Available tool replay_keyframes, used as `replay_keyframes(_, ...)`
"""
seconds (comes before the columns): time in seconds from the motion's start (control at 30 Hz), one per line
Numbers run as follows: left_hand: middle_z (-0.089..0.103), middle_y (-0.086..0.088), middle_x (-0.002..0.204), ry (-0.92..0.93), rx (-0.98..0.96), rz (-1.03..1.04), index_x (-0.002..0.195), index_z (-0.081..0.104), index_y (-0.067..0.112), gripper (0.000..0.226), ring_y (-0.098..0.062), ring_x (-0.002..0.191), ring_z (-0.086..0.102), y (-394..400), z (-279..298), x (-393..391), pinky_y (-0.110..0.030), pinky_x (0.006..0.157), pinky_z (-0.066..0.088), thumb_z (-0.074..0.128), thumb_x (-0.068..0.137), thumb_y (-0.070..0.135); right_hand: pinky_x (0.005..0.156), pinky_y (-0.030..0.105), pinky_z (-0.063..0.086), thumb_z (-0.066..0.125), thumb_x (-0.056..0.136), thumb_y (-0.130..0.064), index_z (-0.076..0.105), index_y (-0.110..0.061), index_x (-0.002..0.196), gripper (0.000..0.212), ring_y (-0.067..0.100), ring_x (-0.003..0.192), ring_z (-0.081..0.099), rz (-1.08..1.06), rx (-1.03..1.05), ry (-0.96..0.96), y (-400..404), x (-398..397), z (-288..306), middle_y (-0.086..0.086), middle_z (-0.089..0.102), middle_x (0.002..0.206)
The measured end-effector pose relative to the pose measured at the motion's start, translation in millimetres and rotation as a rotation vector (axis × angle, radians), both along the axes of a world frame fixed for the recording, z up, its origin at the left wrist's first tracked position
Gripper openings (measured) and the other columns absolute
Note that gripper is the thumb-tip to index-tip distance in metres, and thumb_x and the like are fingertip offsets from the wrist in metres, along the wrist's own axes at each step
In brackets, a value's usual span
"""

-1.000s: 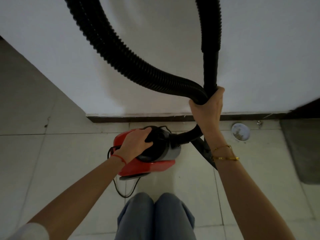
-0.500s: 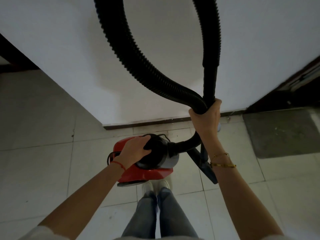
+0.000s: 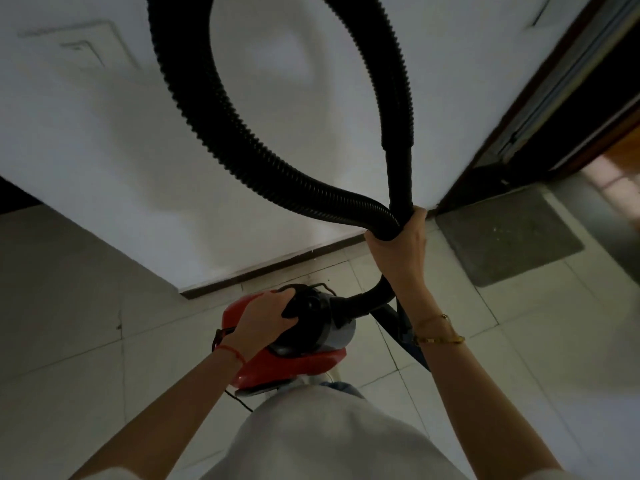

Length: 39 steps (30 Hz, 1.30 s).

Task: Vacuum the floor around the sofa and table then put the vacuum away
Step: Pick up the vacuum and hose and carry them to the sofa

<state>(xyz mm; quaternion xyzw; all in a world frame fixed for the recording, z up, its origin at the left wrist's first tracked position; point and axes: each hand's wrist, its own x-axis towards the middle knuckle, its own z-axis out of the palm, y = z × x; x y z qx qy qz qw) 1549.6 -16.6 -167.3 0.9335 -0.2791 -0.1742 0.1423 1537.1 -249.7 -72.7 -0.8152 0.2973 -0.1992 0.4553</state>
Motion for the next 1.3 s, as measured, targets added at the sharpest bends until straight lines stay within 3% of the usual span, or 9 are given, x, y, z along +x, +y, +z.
replay_keyframes(0.17,0.062,0.002,0.082,-0.003,-0.051,-0.153,0.093,0.05,0.02,0.012,-0.012,0.067,0.053,-13,6,-10,-0.02,0.06,0.039,0.057,0.087,0.028,0.067,0.027,0.052,0.079,0.067,-0.017,0.036,-0.024,0.103,0.057,0.02,0.092,0.059,-0.128,0.032,-0.028,-9,-47,4,0.008,0.056,0.106)
replay_keyframes(0.23,0.063,0.001,0.083,0.011,-0.051,-0.223,0.095,0.053,0.017,0.015,-0.014,0.067,0.053,-20,10,-16,-0.023,0.06,0.043,0.058,0.087,0.028,0.067,0.027,0.051,0.078,0.067,-0.018,0.036,-0.025,0.101,0.054,0.021,0.09,0.06,-0.215,0.017,-0.062,-10,-75,6,0.008,0.057,0.103)
replay_keyframes(0.37,0.066,-0.002,0.083,0.053,-0.081,-0.4,0.095,0.055,0.017,0.017,-0.022,0.074,0.063,-37,14,-32,-0.036,0.067,0.053,0.058,0.084,0.029,0.058,0.015,0.041,0.077,0.068,-0.013,0.038,-0.017,0.101,0.051,0.02,0.081,0.059,-0.425,-0.032,-0.101,-7,-139,12,0.007,0.057,0.096)
replay_keyframes(0.63,0.069,-0.007,0.098,0.063,-0.053,-0.862,0.111,0.057,0.017,0.032,-0.028,0.091,0.065,-80,25,-99,-0.04,0.076,0.052,0.06,0.083,0.032,0.067,0.029,0.052,0.073,0.068,-0.013,0.038,-0.021,0.103,0.05,0.022,0.087,0.062,-0.864,-0.002,-0.097,18,-285,19,0.008,0.06,0.102)
replay_keyframes(0.87,0.07,-0.005,0.093,0.09,-0.061,-1.198,0.102,0.057,0.022,0.023,-0.028,0.085,0.066,-117,29,-191,-0.038,0.071,0.052,0.058,0.082,0.034,0.061,0.017,0.045,0.072,0.068,-0.012,0.036,-0.019,0.104,0.051,0.019,0.087,0.06,-1.199,-0.001,-0.087,52,-409,22,0.008,0.058,0.103)
replay_keyframes(1.07,0.072,0.0,0.099,0.097,-0.06,-1.423,0.122,0.051,0.037,0.048,-0.024,0.087,0.068,-146,16,-289,-0.037,0.072,0.055,0.045,0.075,0.045,0.063,0.024,0.049,0.07,0.068,-0.012,0.037,-0.021,0.104,0.05,0.021,0.085,0.061,-1.413,-0.003,-0.108,81,-519,22,0.008,0.058,0.101)
replay_keyframes(1.3,0.07,0.001,0.102,0.077,-0.061,-1.638,0.117,0.057,0.028,0.041,-0.025,0.094,0.065,-174,15,-439,-0.037,0.078,0.052,0.055,0.077,0.037,0.05,0.008,0.042,0.07,0.071,-0.006,0.038,-0.016,0.105,0.048,0.009,0.071,0.057,-1.638,0.023,-0.136,108,-663,26,0.006,0.057,0.095)
